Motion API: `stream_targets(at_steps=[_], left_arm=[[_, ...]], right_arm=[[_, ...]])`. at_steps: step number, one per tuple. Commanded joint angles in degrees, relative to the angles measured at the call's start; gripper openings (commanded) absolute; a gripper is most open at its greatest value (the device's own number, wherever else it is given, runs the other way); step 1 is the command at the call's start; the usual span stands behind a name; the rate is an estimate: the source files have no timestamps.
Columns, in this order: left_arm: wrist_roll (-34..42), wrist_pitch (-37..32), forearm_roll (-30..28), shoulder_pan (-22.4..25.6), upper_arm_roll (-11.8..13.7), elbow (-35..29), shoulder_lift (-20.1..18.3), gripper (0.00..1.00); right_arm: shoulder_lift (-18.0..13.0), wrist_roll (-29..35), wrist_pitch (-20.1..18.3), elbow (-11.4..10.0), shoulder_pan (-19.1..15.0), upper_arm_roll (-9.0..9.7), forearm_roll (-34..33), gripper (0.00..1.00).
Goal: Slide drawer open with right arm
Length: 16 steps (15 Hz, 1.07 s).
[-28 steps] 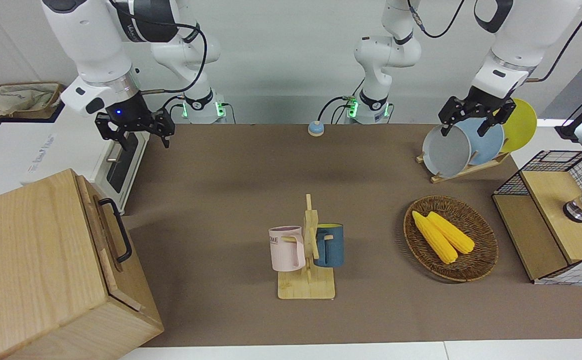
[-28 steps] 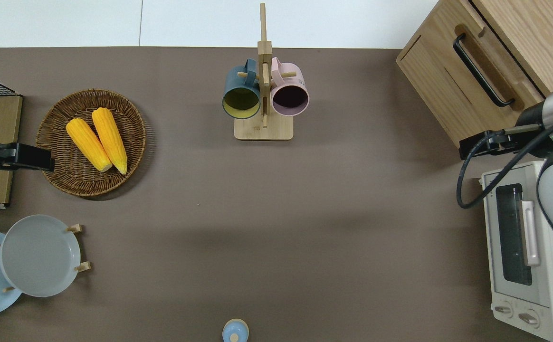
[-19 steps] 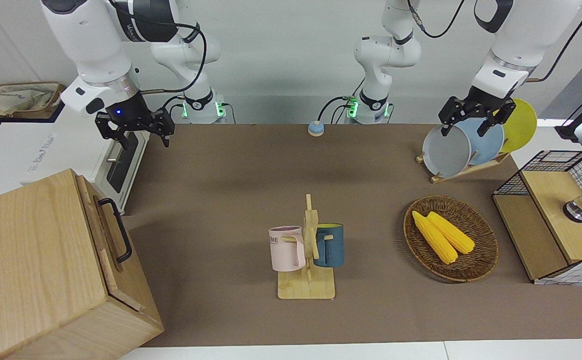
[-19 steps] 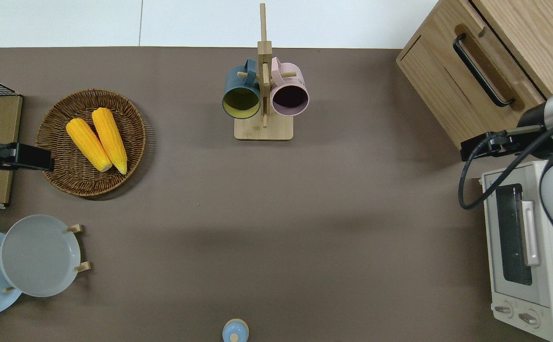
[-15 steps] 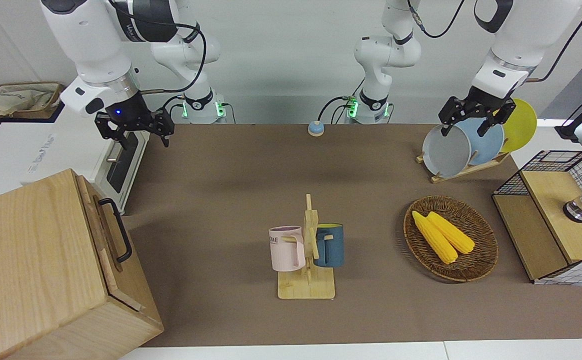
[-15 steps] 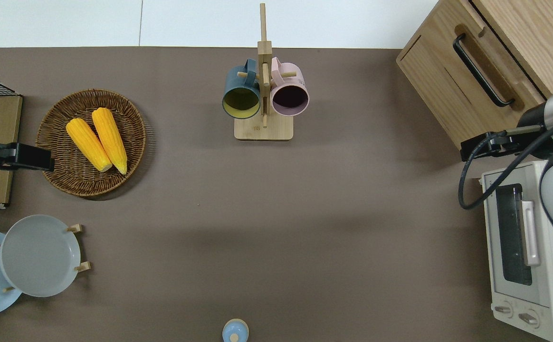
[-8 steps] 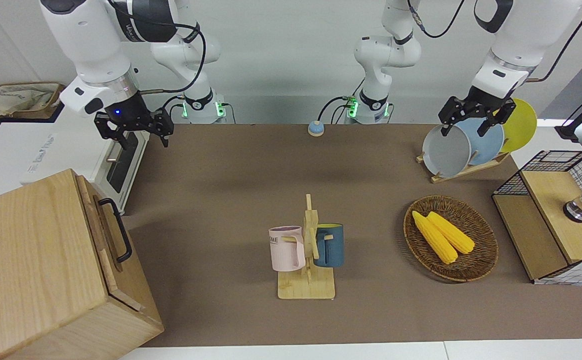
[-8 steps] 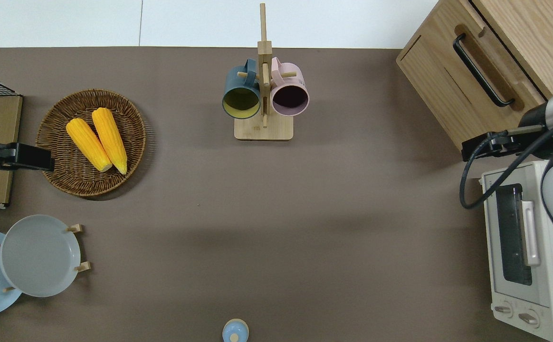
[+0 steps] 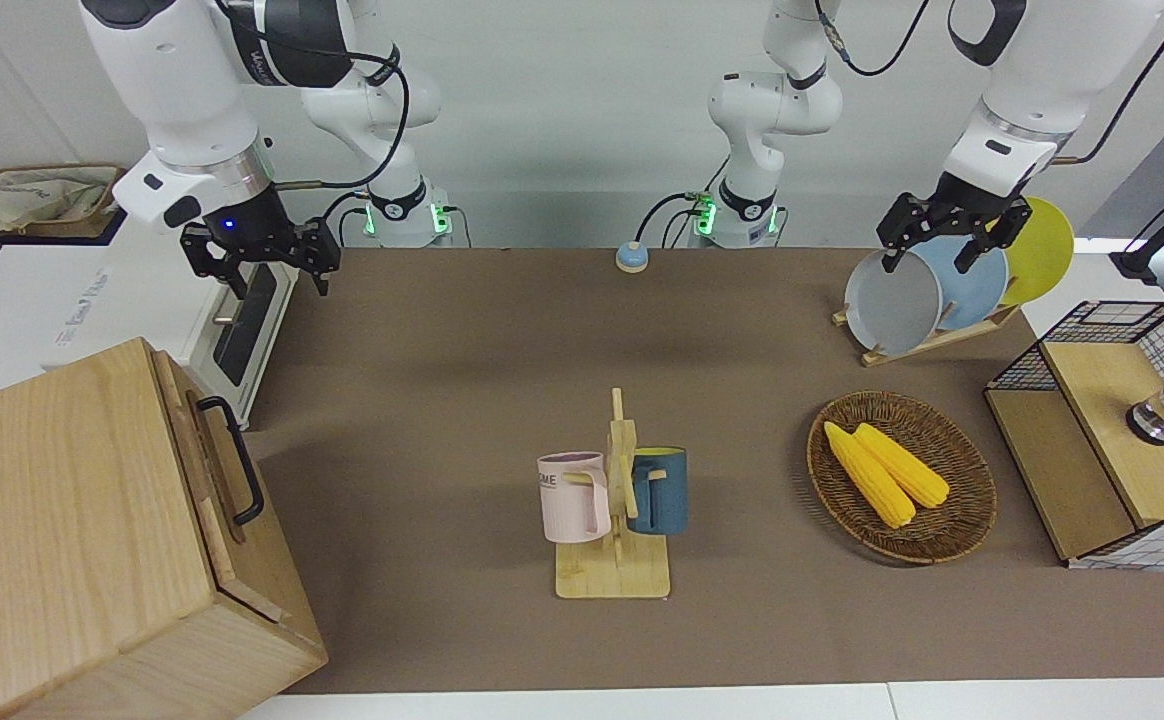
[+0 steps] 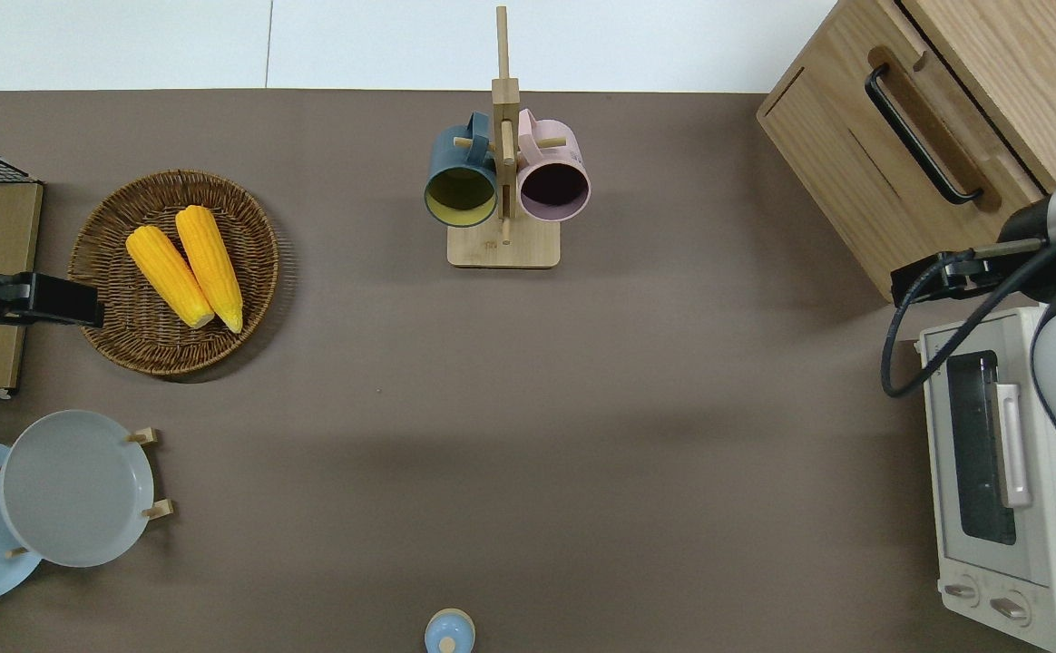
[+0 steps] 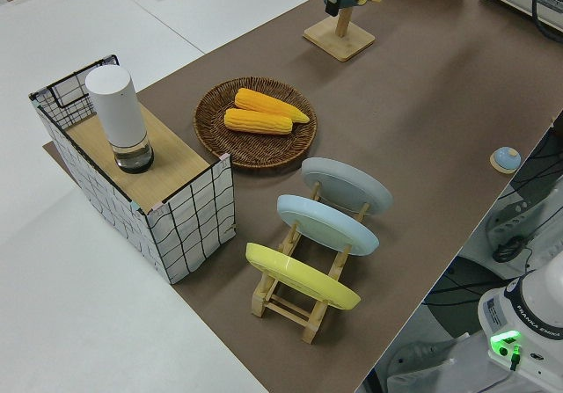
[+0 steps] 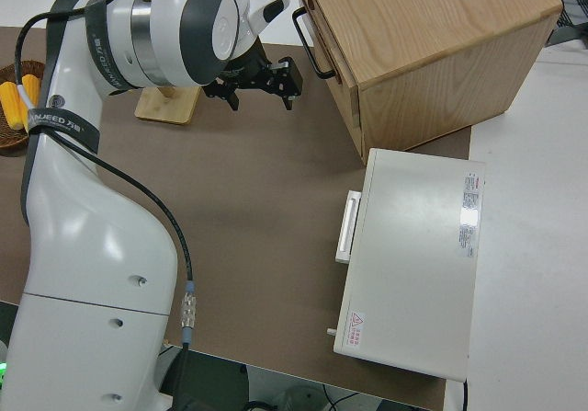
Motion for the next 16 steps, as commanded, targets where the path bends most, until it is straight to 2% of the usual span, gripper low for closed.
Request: stream_targets(at_steps=[1, 5, 7, 12, 16], left_arm=[[0.3, 0.0, 0.9, -1.0, 0.9, 1.1, 0.7, 1.00], [0.3, 0.0, 0.8, -1.0, 0.9, 1.1, 0.7, 1.00], [0.3, 0.0, 0.8, -1.0, 0.9, 1.1, 0.7, 1.00], [0.3, 0.0, 0.8, -1.0, 0.9, 1.1, 0.7, 1.00], [0.3, 0.0, 0.9, -1.0, 0.9, 1.1, 0.7, 1.00]], right_arm=[[0.0, -1.0, -1.1, 0.7, -0.2, 0.26, -0.9, 0.990], [-0.1, -0.5, -2.9, 0.7, -0.1, 0.44, -1.2, 0.990], [0.0, -1.0, -2.8, 0.7, -0.1, 0.61, -5.1, 0.990], [0.4, -0.4, -2.1, 0.7, 3.5, 0.79, -13.0, 0.992], [0.7, -0.5, -2.1, 0.7, 7.8, 0.79, -22.0, 0.992]])
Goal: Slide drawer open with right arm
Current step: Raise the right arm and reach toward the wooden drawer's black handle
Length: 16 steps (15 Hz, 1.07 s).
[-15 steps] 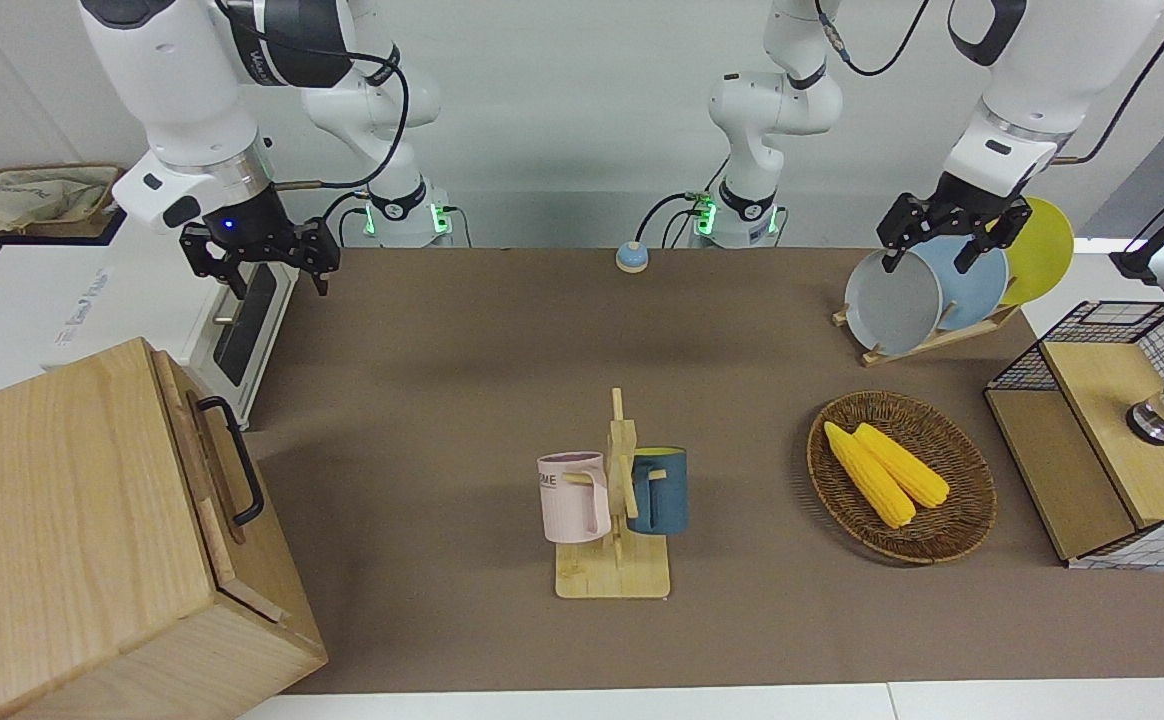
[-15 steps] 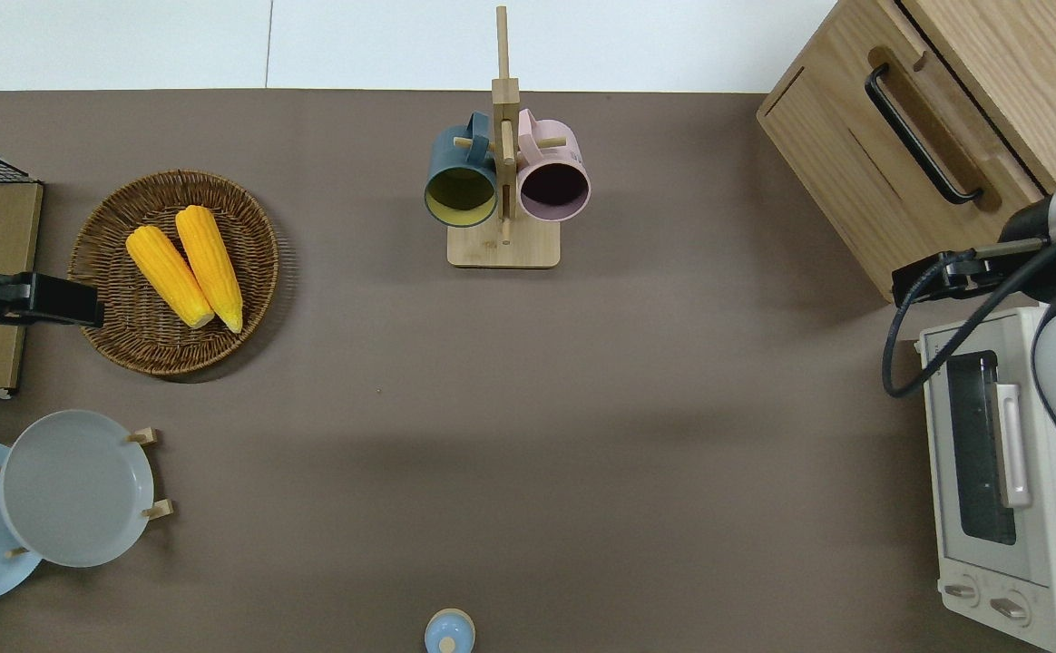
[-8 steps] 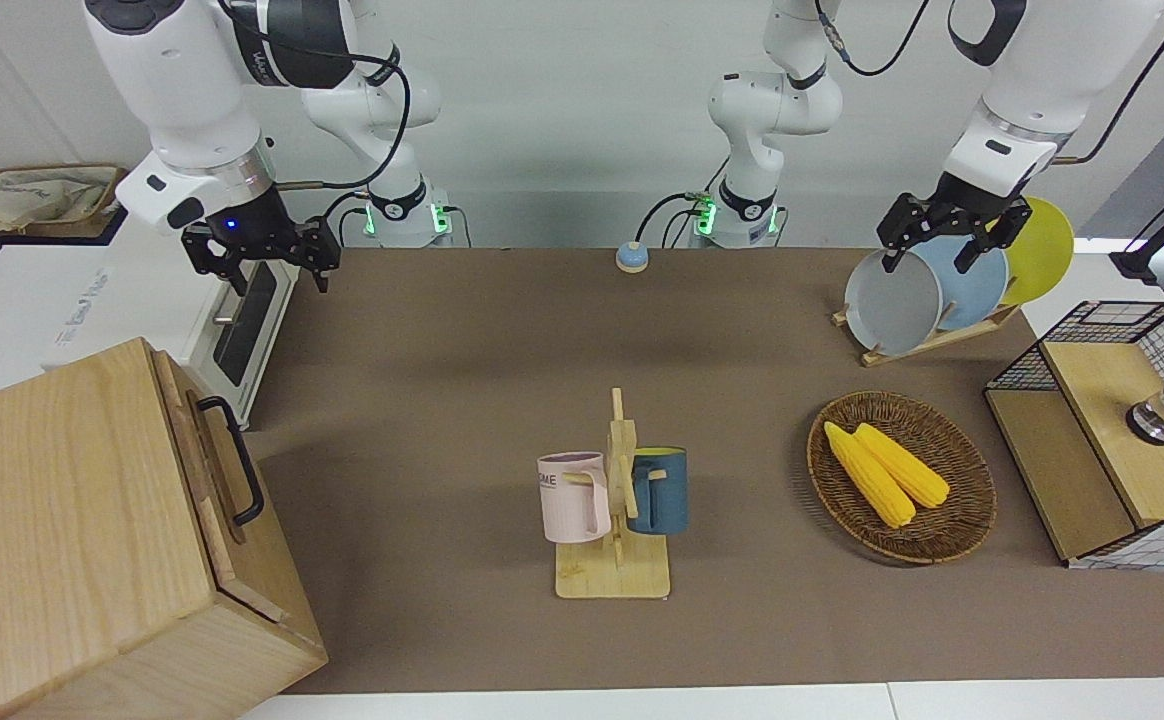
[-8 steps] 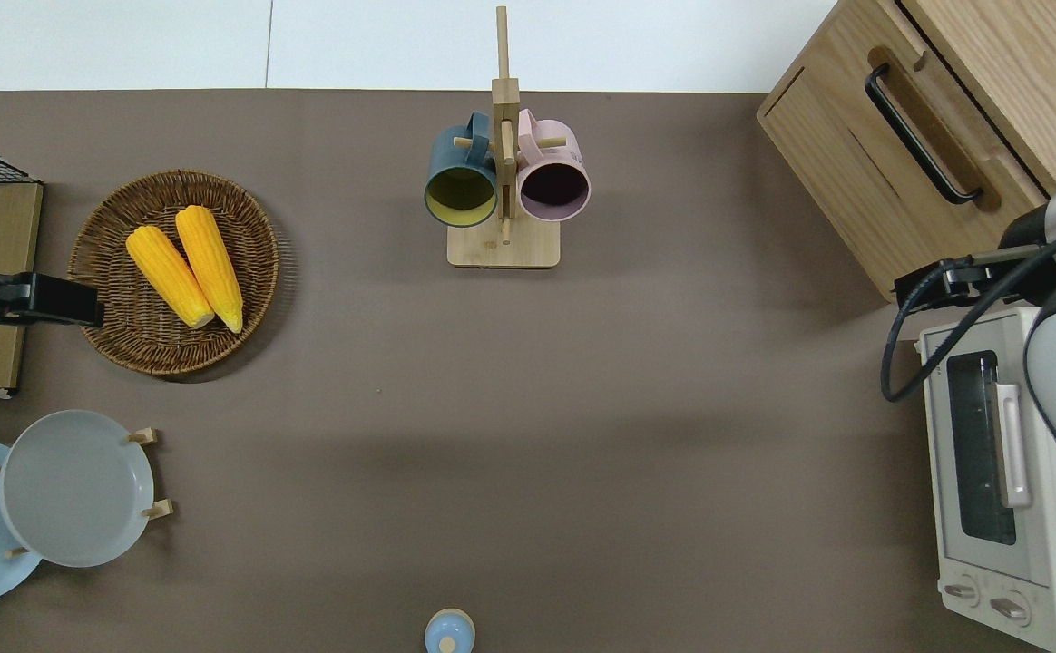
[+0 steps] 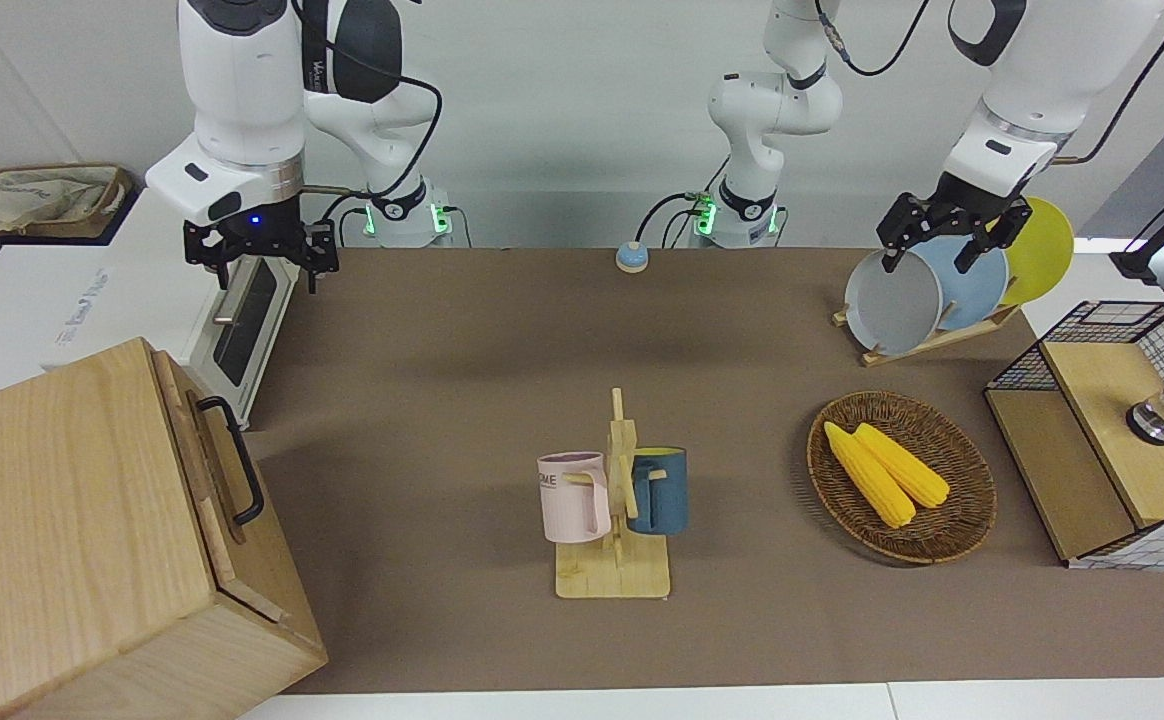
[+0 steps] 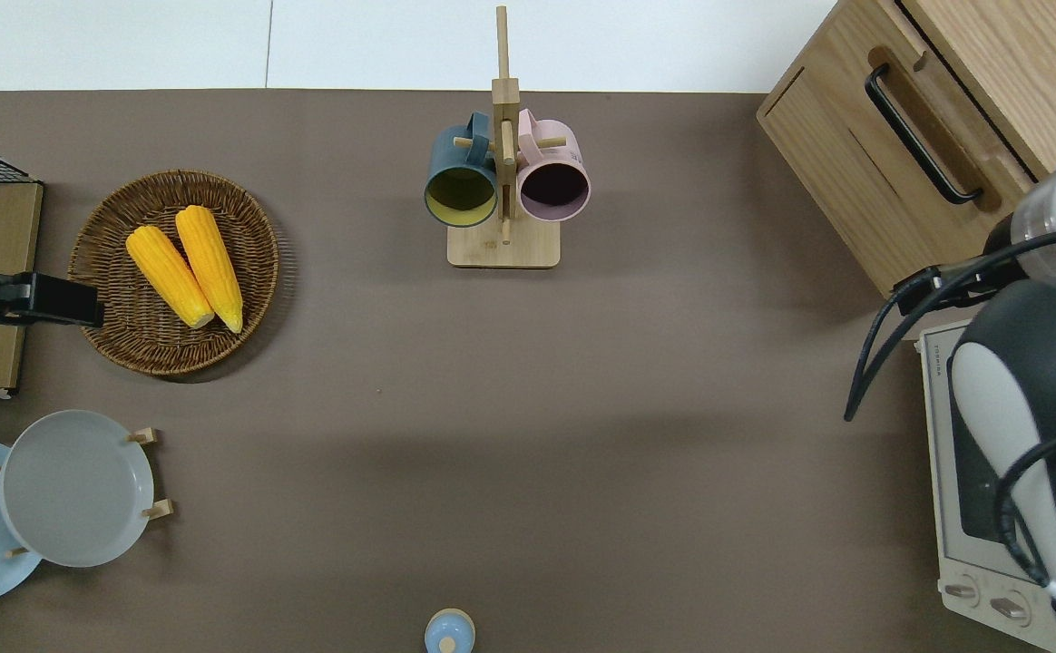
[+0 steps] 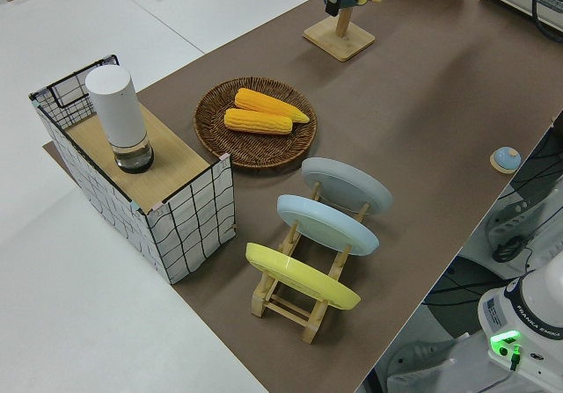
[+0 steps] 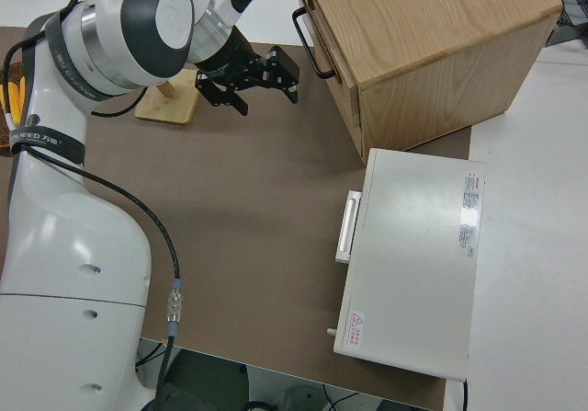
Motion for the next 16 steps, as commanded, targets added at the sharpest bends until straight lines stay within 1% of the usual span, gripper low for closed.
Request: stream_targets(at_steps=[1, 3, 4, 5, 6, 7, 9, 10, 12, 13, 14, 16], left_arm=[[0.3, 0.0, 0.8, -1.0, 0.9, 1.1, 0.7, 1.00], [0.3, 0.0, 0.9, -1.0, 0.9, 1.1, 0.7, 1.00], [0.3, 0.0, 0.9, -1.0, 0.9, 1.1, 0.7, 1.00], [0.3, 0.0, 0.8, -1.0, 0.9, 1.1, 0.7, 1.00], [0.3, 0.0, 0.9, -1.0, 0.9, 1.1, 0.7, 1.00], [0.3, 0.0, 0.9, -1.0, 0.9, 1.1, 0.7, 1.00], [0.3, 0.0, 0.8, -1.0, 0.9, 1.1, 0.7, 1.00], [0.3, 0.0, 0.9, -1.0, 0.9, 1.1, 0.7, 1.00], [0.3, 0.0, 0.9, -1.0, 0.9, 1.1, 0.7, 1.00], [0.3, 0.0, 0.9, -1.0, 0.9, 1.1, 0.7, 1.00], [0.3, 0.0, 0.9, -1.0, 0.9, 1.1, 0.7, 1.00], [0.3, 0.0, 0.9, -1.0, 0.9, 1.1, 0.7, 1.00]], right_arm=[[0.9, -0.4, -0.3, 0.7, 3.5, 0.21, -8.1, 0.992], [1.9, -0.4, 1.0, 0.6, 5.4, 0.30, -13.6, 0.992], [2.6, -0.4, 1.6, 0.5, 6.0, 1.17, -16.8, 0.990], [3.1, -0.4, 2.2, 0.4, 5.7, 2.23, -19.7, 0.992], [3.6, -0.4, 3.6, 0.2, 5.3, 3.28, -21.8, 0.992], [4.2, -0.3, 5.3, 0.1, 5.2, 3.81, -23.4, 0.990], [5.5, -0.3, 7.3, -0.1, 5.7, 4.17, -27.7, 0.992], [6.1, -0.3, 8.5, -0.5, 6.1, 4.17, -29.8, 0.992], [6.8, 0.0, 11.2, -1.4, 6.2, 5.04, -33.9, 0.990], [7.0, 0.0, 12.3, -2.1, 6.2, 5.14, -35.9, 0.990], [7.3, 0.7, 13.0, -2.5, 6.2, 5.49, -37.8, 0.990], [8.3, 4.2, 13.1, -3.2, 6.3, 6.19, -41.4, 0.990]])
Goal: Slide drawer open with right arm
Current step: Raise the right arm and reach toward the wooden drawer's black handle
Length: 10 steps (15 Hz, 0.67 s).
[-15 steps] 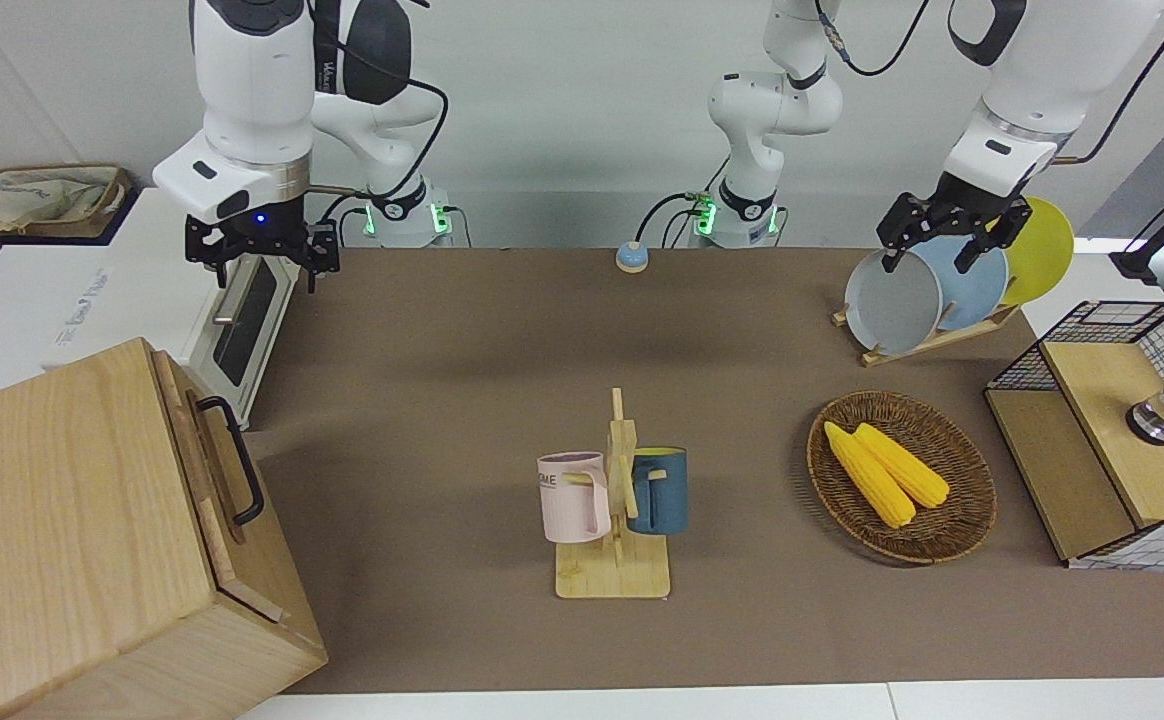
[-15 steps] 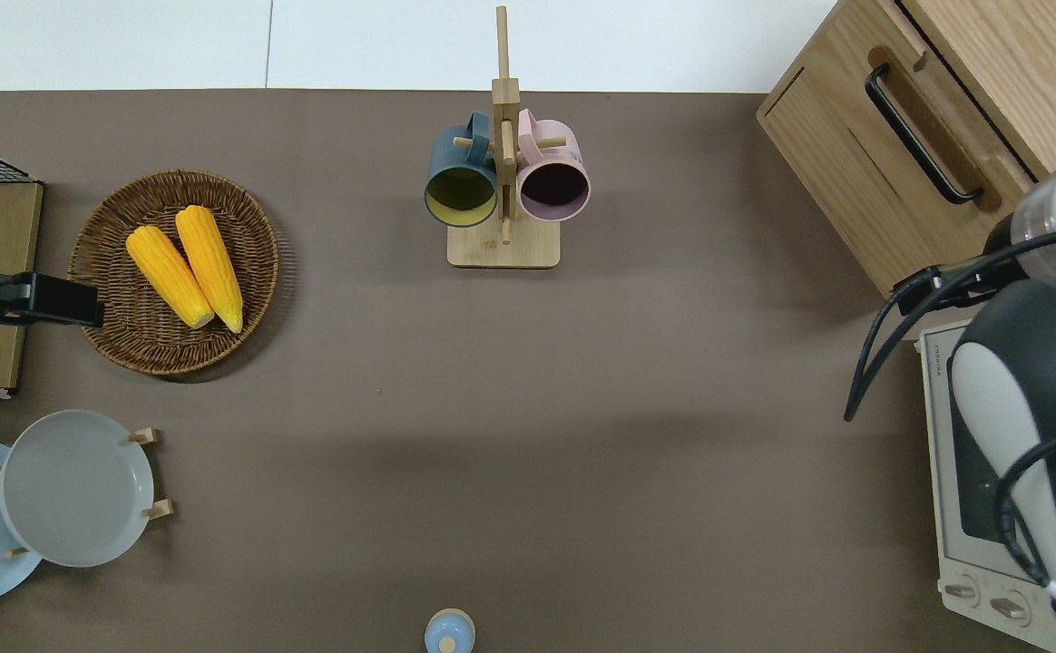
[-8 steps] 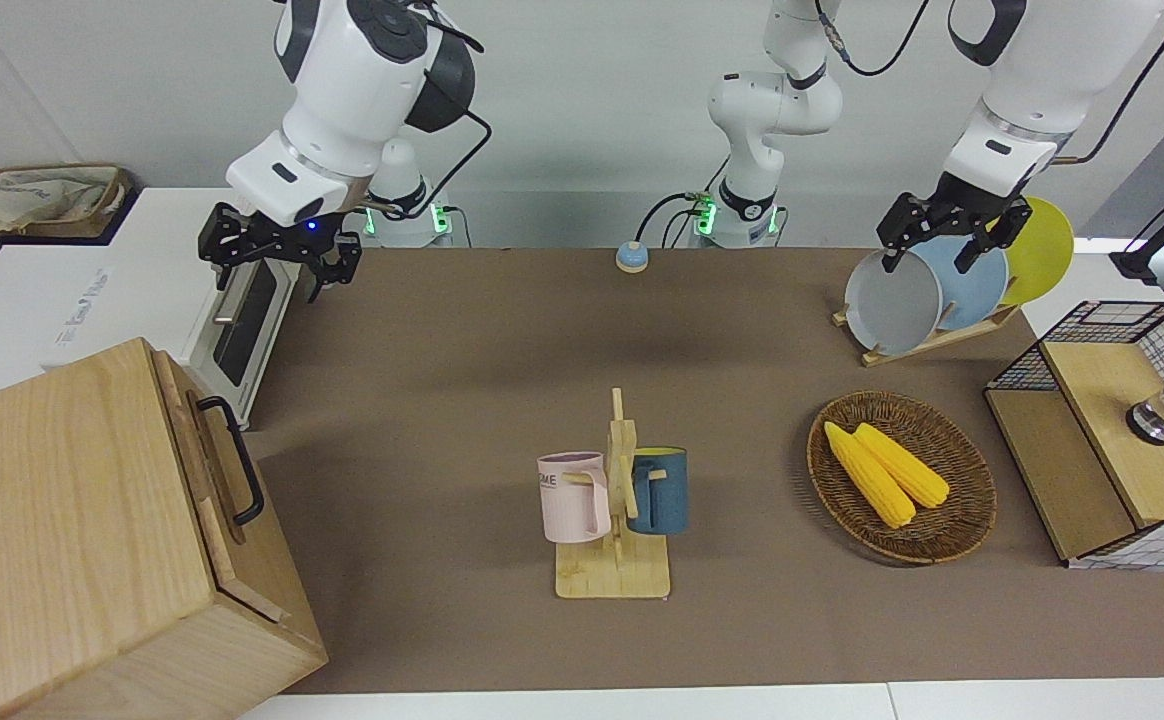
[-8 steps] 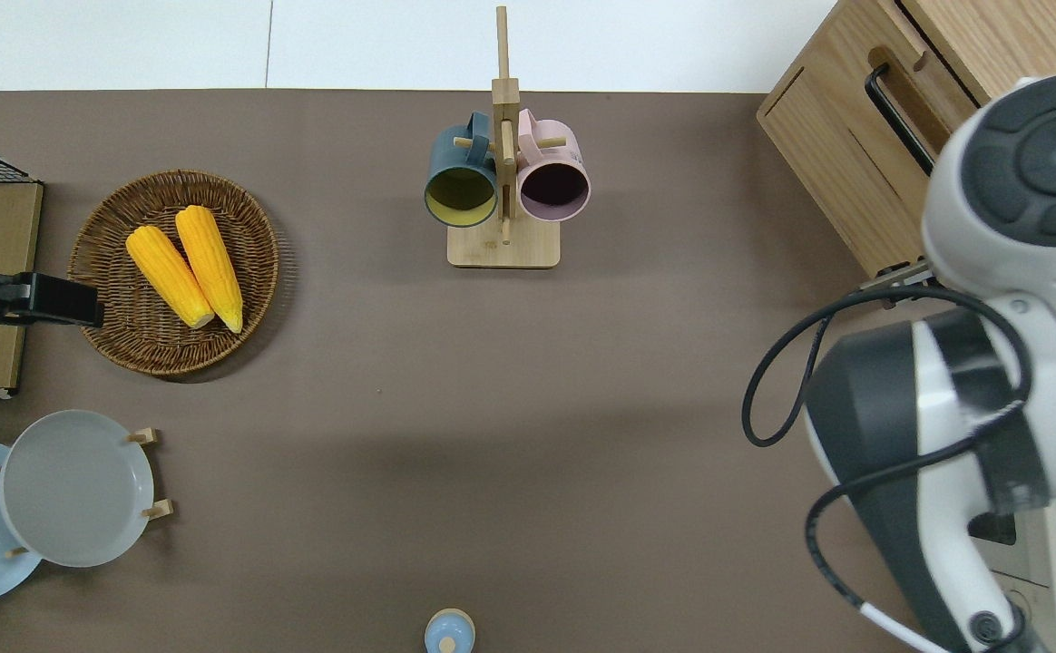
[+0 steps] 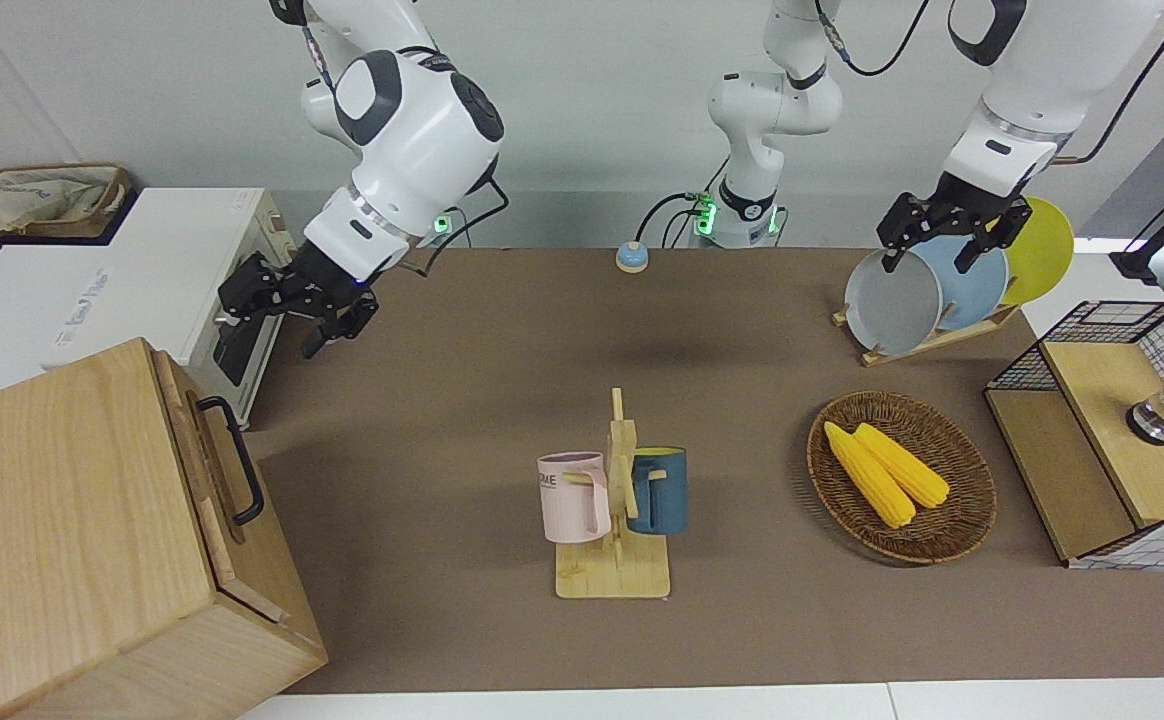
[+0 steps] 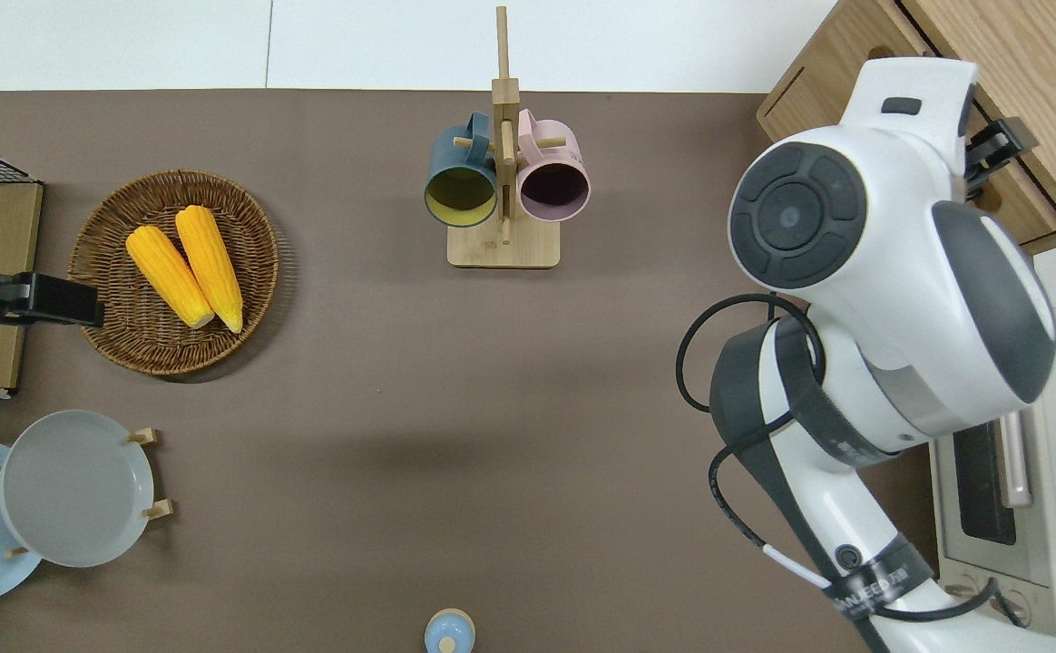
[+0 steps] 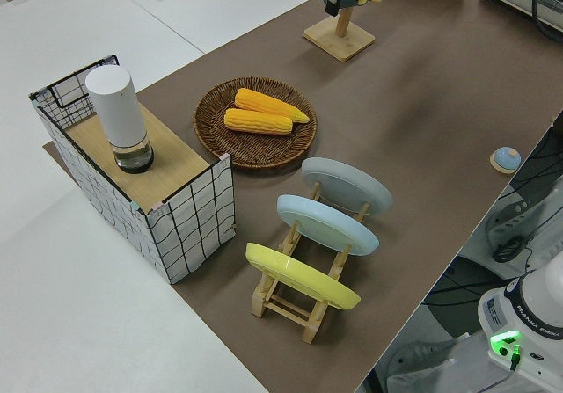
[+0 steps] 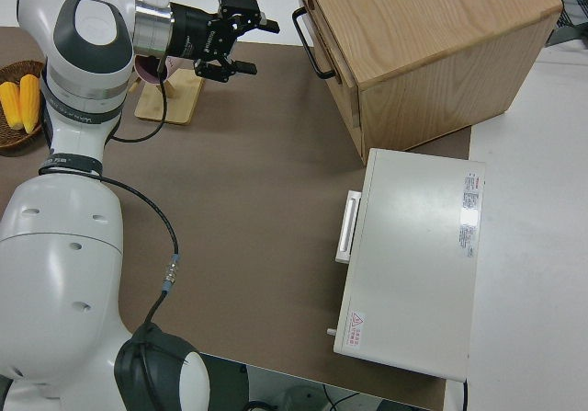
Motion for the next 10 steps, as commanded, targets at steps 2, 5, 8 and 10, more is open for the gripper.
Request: stream_targets(at_steps=[2, 5, 8, 10], left_arm=[[0.3, 0.0, 0.8, -1.0, 0.9, 1.1, 0.7, 1.00], [0.3, 0.0, 0.8, -1.0, 0.9, 1.1, 0.7, 1.00], [0.3, 0.0, 0.9, -1.0, 0.9, 1.1, 0.7, 1.00], [0.3, 0.0, 0.8, -1.0, 0.9, 1.1, 0.7, 1.00]], right_arm=[[2.0, 6.7, 1.5, -2.1, 0.7, 1.60, -9.5, 0.990], [3.8, 13.0, 1.5, -4.1, 1.0, 1.86, -16.6, 0.990], [5.5, 18.5, 0.9, -6.0, 1.8, 2.22, -22.8, 0.987], [6.1, 20.2, 1.2, -6.9, 1.9, 2.13, -24.8, 0.987]])
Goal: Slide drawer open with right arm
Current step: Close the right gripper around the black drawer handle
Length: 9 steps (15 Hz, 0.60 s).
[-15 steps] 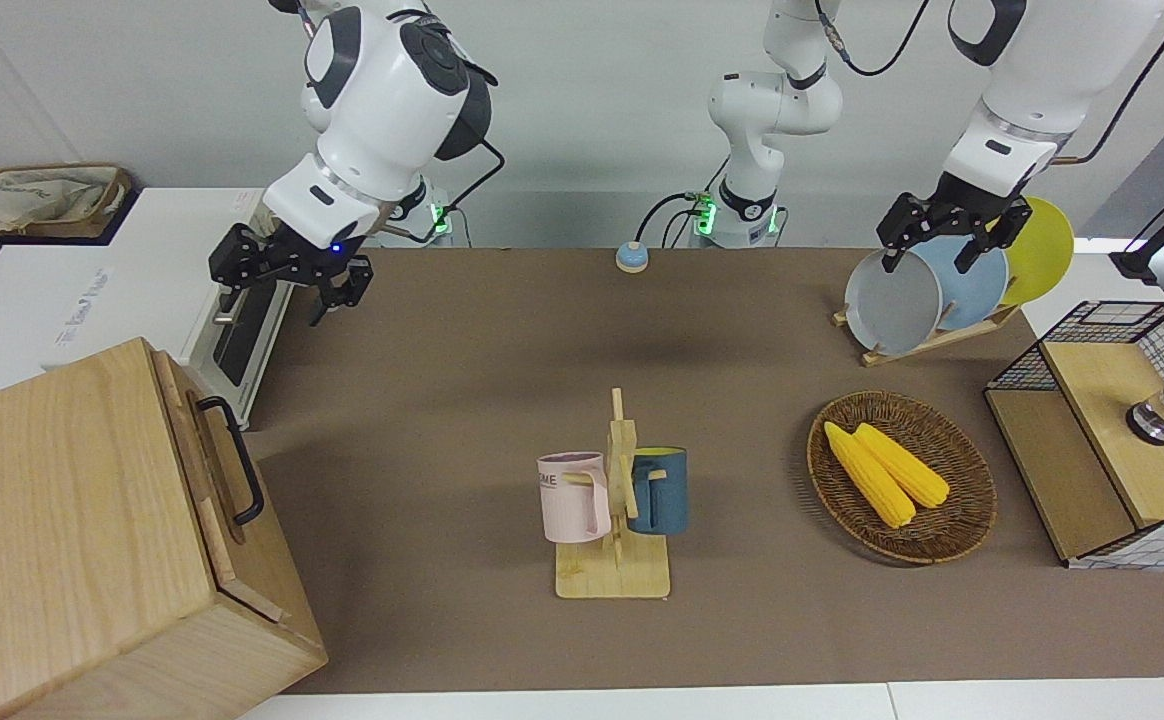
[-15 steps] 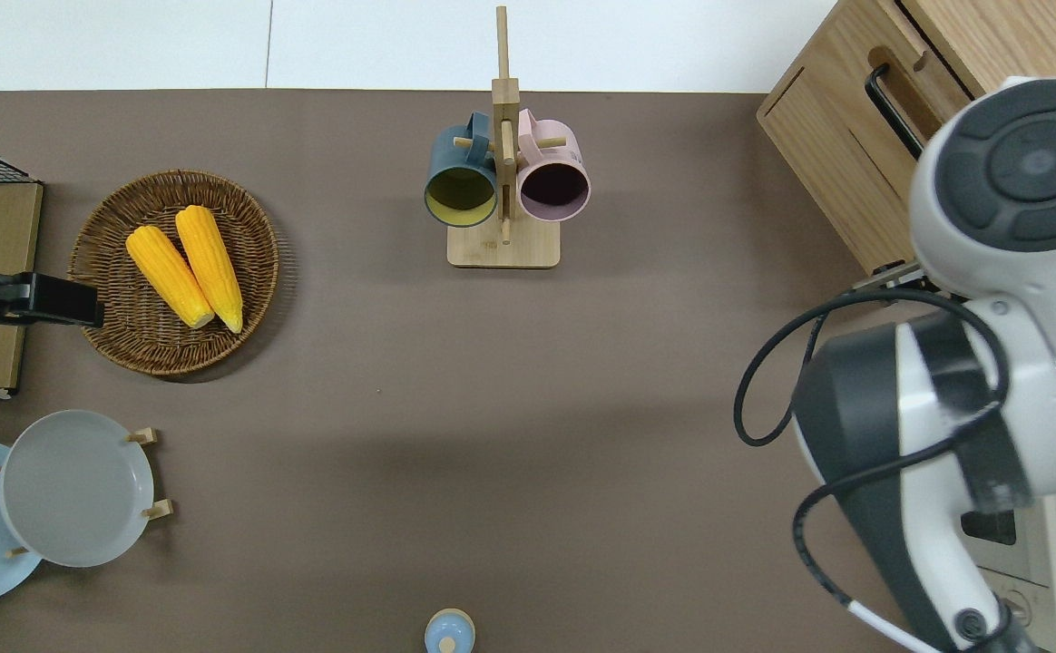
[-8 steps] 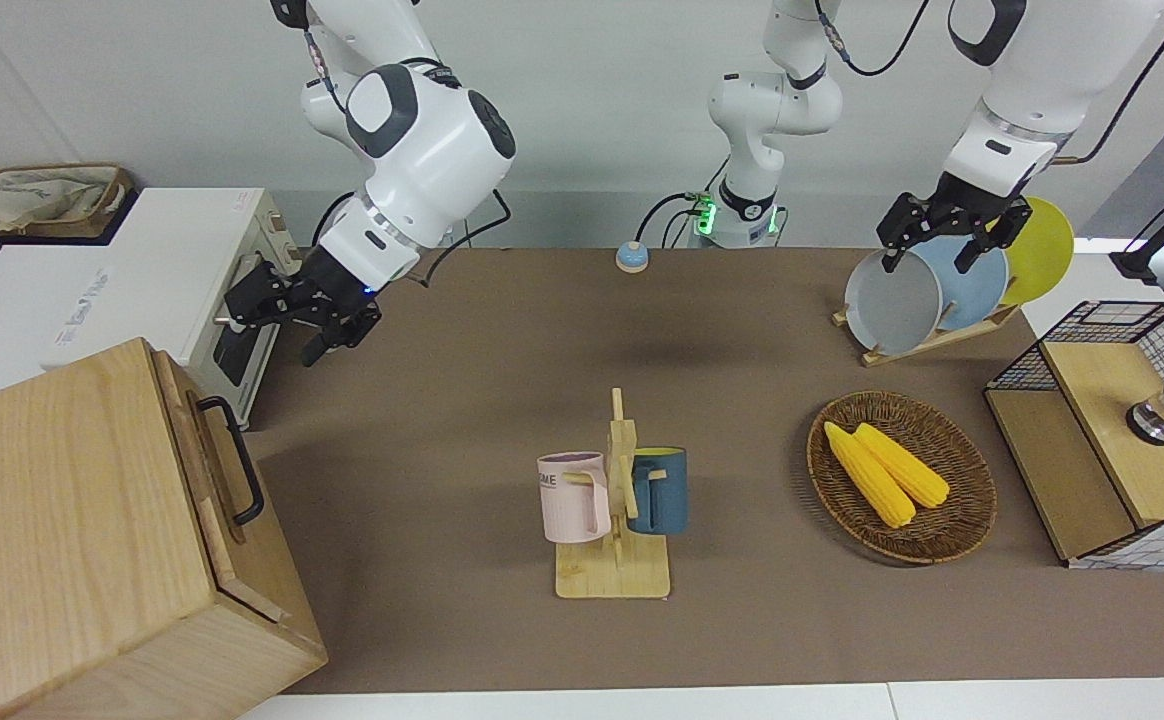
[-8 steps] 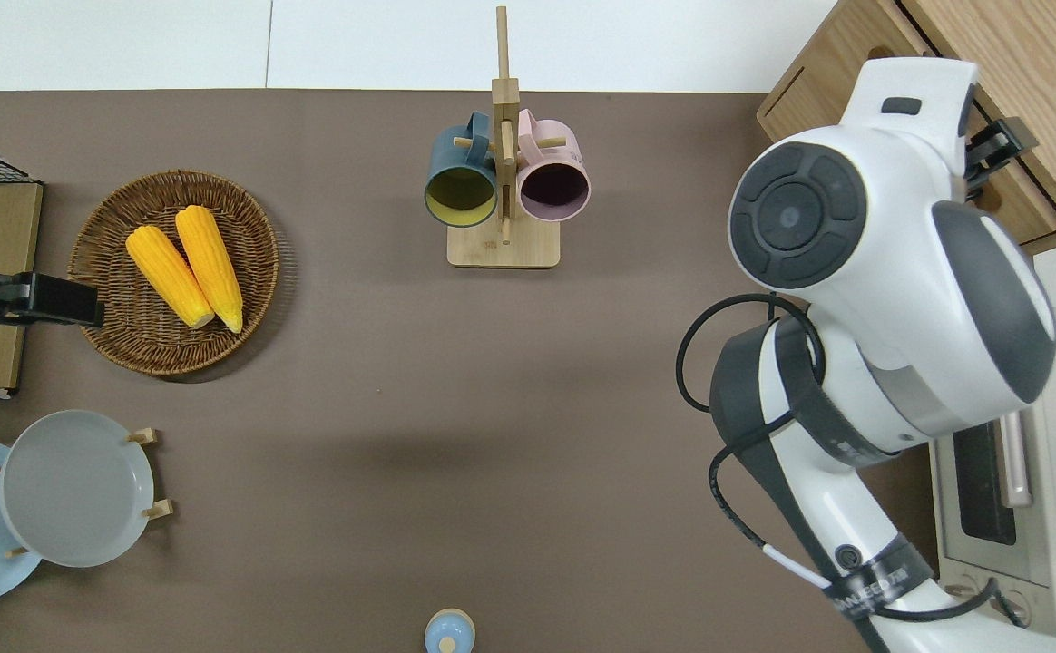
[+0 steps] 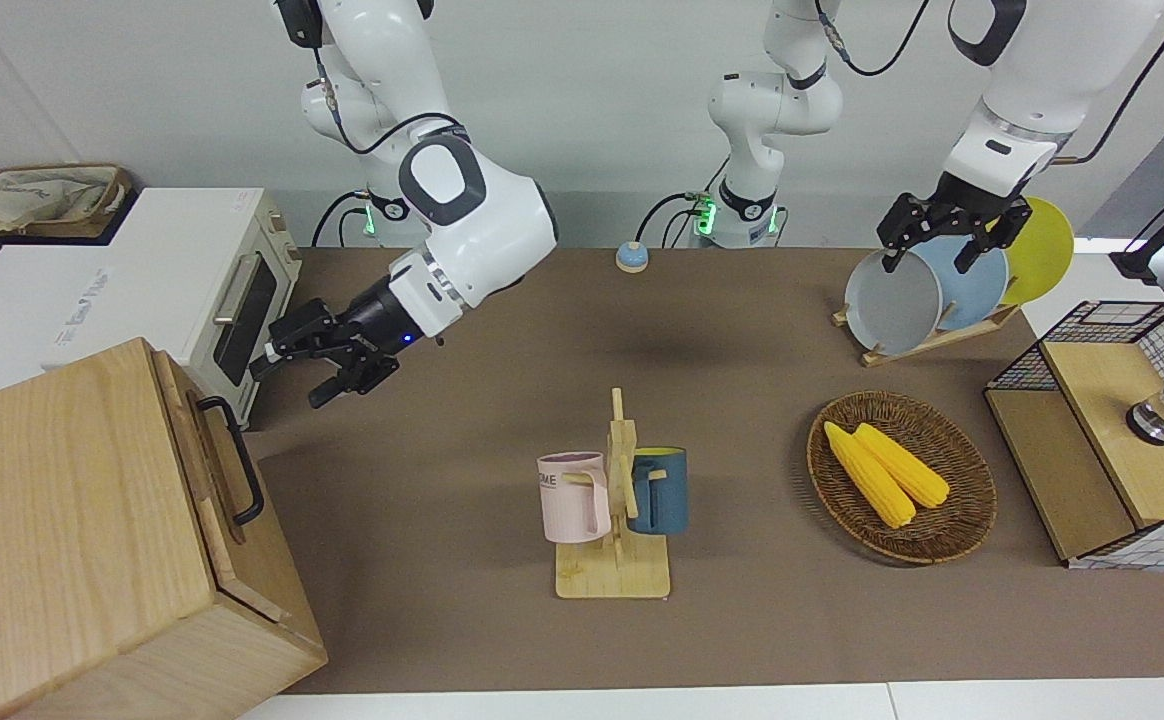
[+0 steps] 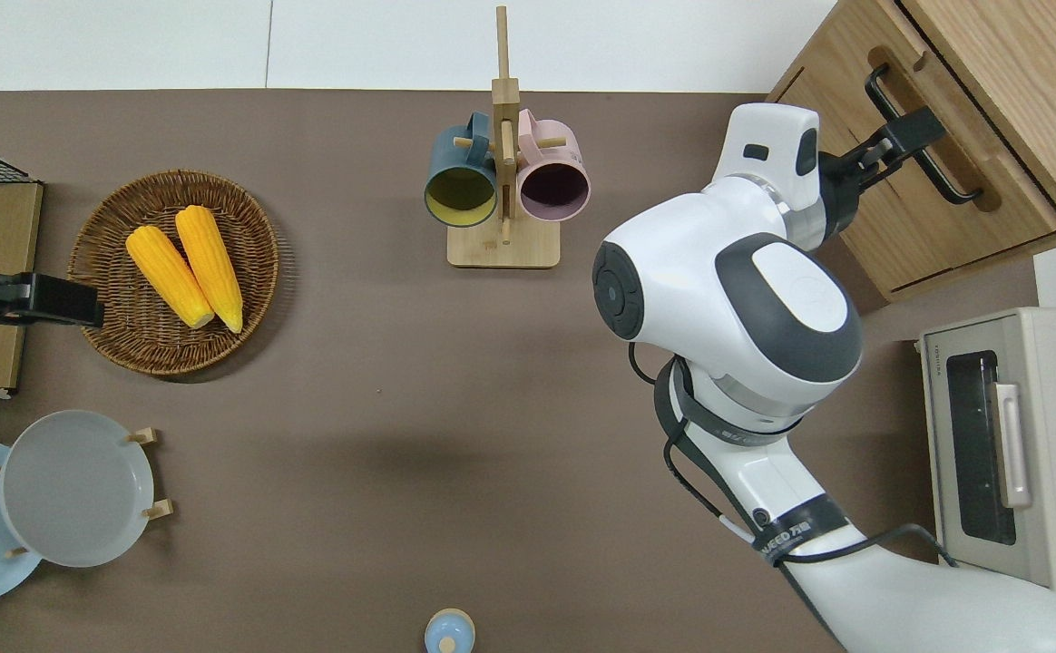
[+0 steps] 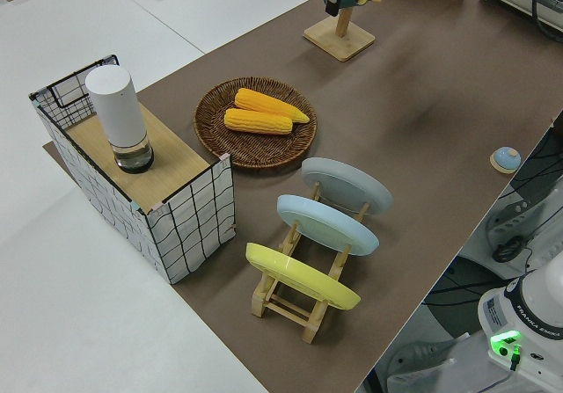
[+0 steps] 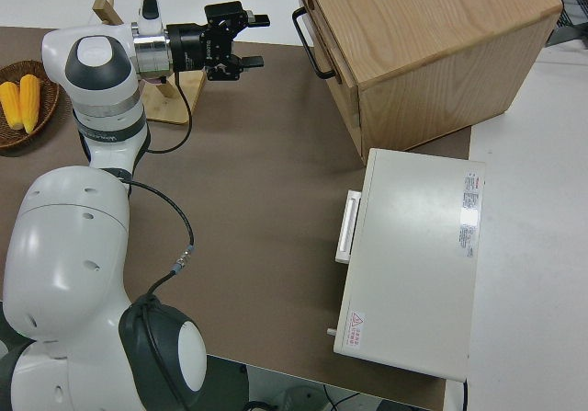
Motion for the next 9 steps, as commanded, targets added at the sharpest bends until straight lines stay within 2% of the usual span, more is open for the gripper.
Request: stream_targets(at_steps=[1, 2, 6, 9], left_arm=[[0.3, 0.0, 0.8, -1.0, 0.9, 1.1, 0.7, 1.00], [0.3, 0.0, 0.8, -1.0, 0.9, 1.1, 0.7, 1.00], [0.3, 0.0, 0.8, -1.0, 0.9, 1.1, 0.7, 1.00], [0.3, 0.0, 0.8, -1.0, 0.9, 1.1, 0.7, 1.00]], right_arm=[[1.7, 5.2, 0.1, -2.2, 0.1, 0.14, -6.3, 0.983], [2.5, 7.2, 0.0, -2.3, -0.1, 0.14, -8.8, 0.983], [3.9, 12.1, 0.0, -5.4, -2.2, -0.39, -16.3, 0.979], [5.4, 15.6, 0.0, -5.5, -2.7, -0.74, -20.3, 0.979]])
